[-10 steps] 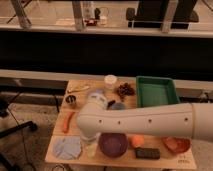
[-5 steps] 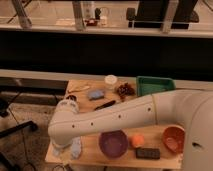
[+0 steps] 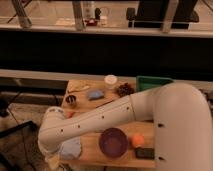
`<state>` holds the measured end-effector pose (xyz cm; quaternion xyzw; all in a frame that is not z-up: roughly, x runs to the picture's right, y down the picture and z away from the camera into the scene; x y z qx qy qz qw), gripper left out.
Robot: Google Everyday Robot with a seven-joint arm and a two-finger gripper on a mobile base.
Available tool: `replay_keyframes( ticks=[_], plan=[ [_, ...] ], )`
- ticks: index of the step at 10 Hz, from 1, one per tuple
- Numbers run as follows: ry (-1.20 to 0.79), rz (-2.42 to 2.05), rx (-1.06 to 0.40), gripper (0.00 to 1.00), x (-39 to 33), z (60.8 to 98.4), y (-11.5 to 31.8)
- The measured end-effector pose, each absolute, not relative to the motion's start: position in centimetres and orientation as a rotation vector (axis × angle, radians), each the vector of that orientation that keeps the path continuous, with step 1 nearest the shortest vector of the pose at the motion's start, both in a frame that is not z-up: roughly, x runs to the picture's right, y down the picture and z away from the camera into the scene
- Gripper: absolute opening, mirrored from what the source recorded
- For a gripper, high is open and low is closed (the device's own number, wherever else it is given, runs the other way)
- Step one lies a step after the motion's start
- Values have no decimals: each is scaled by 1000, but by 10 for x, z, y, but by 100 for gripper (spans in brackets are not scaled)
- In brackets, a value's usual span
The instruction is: Wipe tray with towel
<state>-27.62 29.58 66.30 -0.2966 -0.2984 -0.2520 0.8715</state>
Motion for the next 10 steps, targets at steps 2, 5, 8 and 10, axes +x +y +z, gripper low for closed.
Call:
replay_keyframes(
  ticks=[2,5,8,10],
  plan=[
    [-624,-527,-616,80,-279,673,296],
    [-610,-535,-610,80,-284,690,298],
    [-590,-547,-610,80,-289,701,306],
    [-564,-553,-615,80,-290,713,311]
  ],
)
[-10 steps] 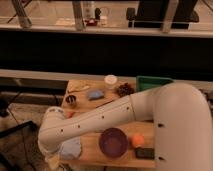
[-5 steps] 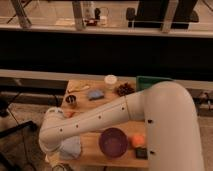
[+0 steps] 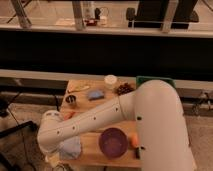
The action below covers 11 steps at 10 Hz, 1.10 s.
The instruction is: Wipe tray with towel
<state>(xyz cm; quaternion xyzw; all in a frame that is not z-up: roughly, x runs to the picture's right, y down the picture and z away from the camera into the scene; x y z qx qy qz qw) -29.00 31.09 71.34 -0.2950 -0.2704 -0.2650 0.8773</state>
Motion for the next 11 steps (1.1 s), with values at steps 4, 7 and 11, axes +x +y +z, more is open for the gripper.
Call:
replay_keyframes(
  ticks=[4,7,11],
  plan=[
    [-519,-538,-614,80,-284,735,303],
    [-473,-529,-611,80,-272,754,296],
    [-418,-523,-624,80,-244,772,300]
  ],
)
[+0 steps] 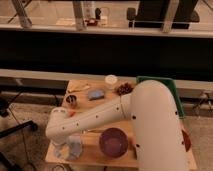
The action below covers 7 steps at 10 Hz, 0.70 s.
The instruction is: Wipe tray with towel
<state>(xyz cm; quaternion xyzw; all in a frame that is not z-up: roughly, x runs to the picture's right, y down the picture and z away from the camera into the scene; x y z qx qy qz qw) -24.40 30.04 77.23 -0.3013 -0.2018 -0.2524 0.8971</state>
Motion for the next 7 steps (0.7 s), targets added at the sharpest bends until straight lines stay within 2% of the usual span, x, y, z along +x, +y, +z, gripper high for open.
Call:
replay_keyframes(
  ticks=[5,6,7],
  plan=[
    [-406,-530,-627,80,-227,773,299],
    [-413,-533,-623,78,-228,771,298],
    [-420,-537,-619,71,-229,769,297]
  ],
)
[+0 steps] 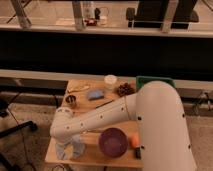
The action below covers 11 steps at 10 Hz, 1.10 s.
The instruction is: Wipe tray with towel
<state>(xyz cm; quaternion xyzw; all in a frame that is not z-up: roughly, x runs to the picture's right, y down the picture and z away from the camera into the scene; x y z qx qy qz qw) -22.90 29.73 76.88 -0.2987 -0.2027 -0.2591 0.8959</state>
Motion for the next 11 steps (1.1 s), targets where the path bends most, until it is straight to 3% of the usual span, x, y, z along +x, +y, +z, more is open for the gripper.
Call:
replay_keyframes(
  ticks=[4,11],
  plan=[
    [-439,-557,-607,53,-233,762,299],
    [-417,-602,-621,51,-229,760,307]
  ],
)
